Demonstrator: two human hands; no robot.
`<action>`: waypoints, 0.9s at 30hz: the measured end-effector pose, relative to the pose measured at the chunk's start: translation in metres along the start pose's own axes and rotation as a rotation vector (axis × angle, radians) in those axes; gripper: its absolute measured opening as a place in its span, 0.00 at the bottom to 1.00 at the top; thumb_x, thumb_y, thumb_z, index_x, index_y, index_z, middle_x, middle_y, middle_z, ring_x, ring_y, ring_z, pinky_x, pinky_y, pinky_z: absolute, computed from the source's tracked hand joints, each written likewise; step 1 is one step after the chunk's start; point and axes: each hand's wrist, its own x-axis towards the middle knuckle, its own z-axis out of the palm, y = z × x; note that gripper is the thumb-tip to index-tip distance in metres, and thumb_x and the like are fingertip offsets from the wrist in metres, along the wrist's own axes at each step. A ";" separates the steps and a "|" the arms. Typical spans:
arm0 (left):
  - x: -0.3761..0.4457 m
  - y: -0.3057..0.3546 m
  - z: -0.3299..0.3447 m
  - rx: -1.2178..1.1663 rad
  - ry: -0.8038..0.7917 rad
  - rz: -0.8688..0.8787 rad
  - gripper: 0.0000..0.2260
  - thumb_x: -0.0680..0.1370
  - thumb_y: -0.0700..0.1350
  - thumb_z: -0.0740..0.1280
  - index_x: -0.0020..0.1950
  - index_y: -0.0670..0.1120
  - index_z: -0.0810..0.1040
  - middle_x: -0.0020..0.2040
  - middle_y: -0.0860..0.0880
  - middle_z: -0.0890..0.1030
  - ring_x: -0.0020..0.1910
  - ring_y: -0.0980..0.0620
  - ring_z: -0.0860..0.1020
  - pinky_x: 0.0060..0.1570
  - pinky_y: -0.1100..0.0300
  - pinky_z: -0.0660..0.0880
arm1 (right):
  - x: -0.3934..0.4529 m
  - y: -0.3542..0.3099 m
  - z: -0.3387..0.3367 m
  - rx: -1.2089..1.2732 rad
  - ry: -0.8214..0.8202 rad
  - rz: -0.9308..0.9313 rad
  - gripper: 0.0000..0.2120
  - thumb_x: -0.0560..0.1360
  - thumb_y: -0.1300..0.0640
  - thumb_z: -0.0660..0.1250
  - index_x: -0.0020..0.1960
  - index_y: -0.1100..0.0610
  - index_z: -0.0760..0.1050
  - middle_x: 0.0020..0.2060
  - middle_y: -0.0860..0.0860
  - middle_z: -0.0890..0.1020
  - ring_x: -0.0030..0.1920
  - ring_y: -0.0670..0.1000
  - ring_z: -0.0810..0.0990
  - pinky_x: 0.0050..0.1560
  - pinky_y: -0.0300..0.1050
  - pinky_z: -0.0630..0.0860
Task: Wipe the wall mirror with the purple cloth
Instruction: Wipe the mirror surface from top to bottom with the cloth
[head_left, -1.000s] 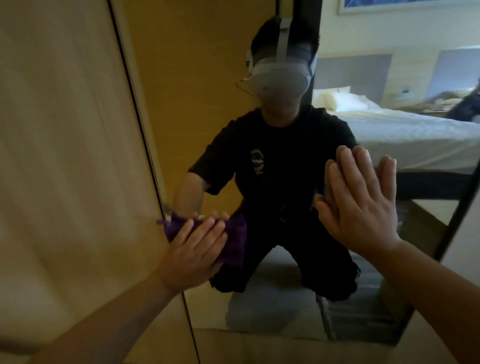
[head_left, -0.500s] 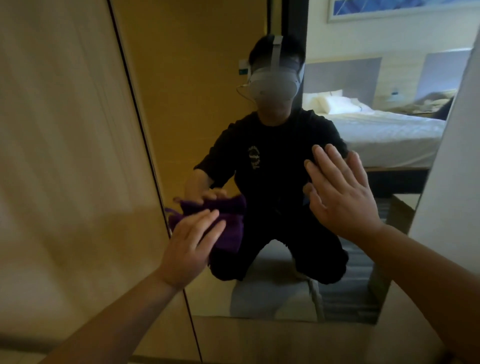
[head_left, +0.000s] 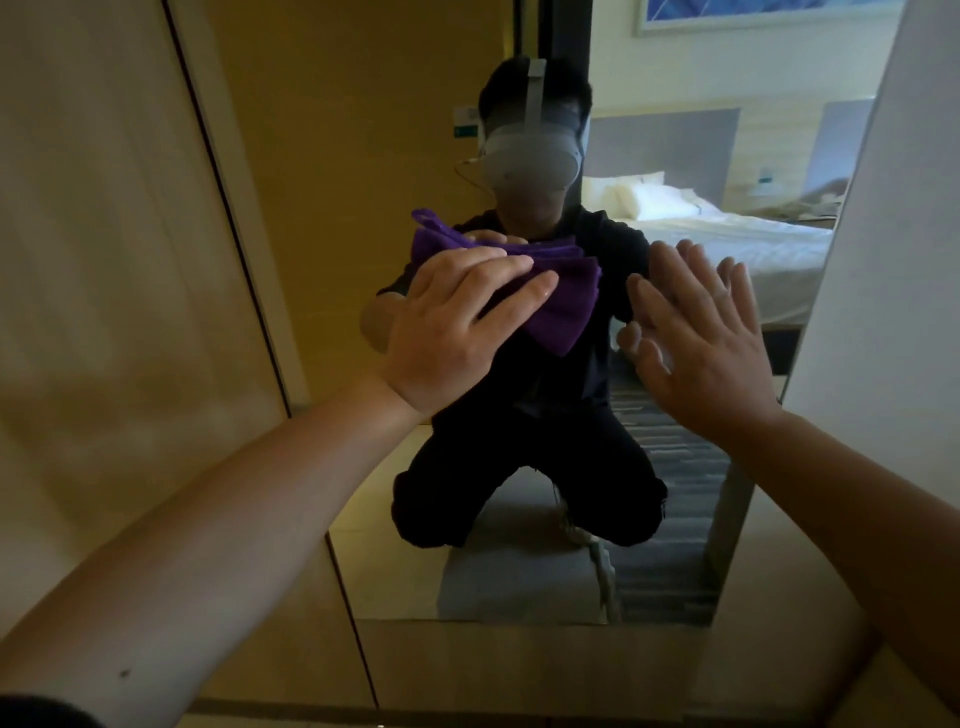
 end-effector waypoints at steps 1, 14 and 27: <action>-0.006 0.002 0.005 0.008 -0.016 0.000 0.14 0.79 0.35 0.70 0.64 0.45 0.81 0.58 0.43 0.83 0.58 0.43 0.79 0.56 0.46 0.77 | -0.002 0.000 0.003 -0.001 -0.001 0.004 0.22 0.83 0.53 0.60 0.75 0.59 0.68 0.78 0.58 0.60 0.80 0.60 0.54 0.77 0.68 0.51; -0.173 0.068 0.014 0.108 -0.240 -0.017 0.23 0.79 0.41 0.65 0.75 0.46 0.69 0.76 0.46 0.68 0.76 0.45 0.64 0.77 0.48 0.57 | -0.011 -0.003 0.022 0.012 0.078 0.025 0.23 0.83 0.53 0.57 0.75 0.61 0.66 0.77 0.62 0.61 0.78 0.66 0.56 0.77 0.68 0.47; -0.264 0.109 -0.038 -0.159 -0.696 -0.119 0.16 0.80 0.42 0.62 0.66 0.50 0.79 0.69 0.50 0.76 0.64 0.47 0.74 0.56 0.50 0.73 | -0.024 -0.019 0.006 -0.087 -0.079 0.157 0.30 0.83 0.50 0.60 0.81 0.58 0.54 0.80 0.60 0.54 0.80 0.62 0.50 0.79 0.63 0.43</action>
